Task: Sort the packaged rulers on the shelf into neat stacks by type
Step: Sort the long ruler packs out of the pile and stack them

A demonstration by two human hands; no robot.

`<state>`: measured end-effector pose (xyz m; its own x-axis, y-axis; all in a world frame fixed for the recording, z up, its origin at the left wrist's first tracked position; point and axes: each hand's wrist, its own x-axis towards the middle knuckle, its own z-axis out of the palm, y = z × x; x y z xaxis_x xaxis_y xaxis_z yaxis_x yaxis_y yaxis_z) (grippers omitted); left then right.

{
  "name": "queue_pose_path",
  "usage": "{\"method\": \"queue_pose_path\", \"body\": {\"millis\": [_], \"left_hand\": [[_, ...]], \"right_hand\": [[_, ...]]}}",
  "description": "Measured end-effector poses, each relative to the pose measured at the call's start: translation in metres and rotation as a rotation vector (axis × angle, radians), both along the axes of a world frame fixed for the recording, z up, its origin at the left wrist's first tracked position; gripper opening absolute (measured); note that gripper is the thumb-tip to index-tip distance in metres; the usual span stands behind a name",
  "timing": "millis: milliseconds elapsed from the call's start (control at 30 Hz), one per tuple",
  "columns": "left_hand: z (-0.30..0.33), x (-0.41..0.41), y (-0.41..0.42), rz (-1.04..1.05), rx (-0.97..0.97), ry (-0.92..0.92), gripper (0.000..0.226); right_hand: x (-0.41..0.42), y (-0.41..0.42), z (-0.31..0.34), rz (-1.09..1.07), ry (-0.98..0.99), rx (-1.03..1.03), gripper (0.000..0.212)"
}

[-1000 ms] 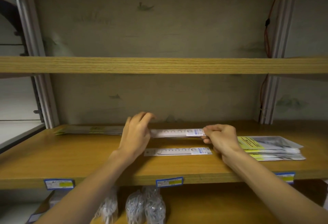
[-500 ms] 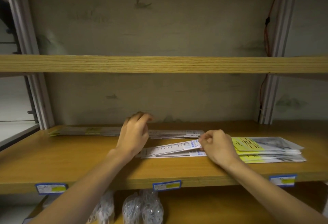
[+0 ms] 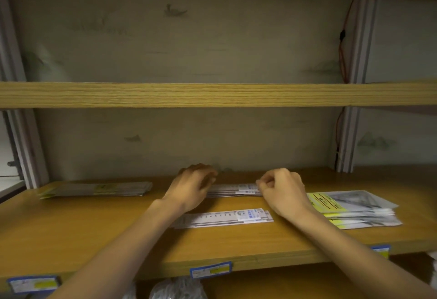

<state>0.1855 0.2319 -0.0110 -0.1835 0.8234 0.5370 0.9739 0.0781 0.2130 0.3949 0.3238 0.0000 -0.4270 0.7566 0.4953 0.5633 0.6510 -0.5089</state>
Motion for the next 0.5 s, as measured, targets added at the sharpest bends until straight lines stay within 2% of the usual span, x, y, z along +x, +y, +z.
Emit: {"method": "queue_pose_path", "body": {"millis": [267,500], "left_hand": [[-0.005,-0.002,0.018,-0.029,-0.251,-0.033,0.036],[-0.007,-0.005,0.020,-0.029,-0.237,-0.021,0.024]], "right_hand": [[0.003,0.020,0.003,-0.051,0.092,-0.052,0.017],[0.009,0.022,0.006,-0.054,0.118,-0.047,0.016]]}}
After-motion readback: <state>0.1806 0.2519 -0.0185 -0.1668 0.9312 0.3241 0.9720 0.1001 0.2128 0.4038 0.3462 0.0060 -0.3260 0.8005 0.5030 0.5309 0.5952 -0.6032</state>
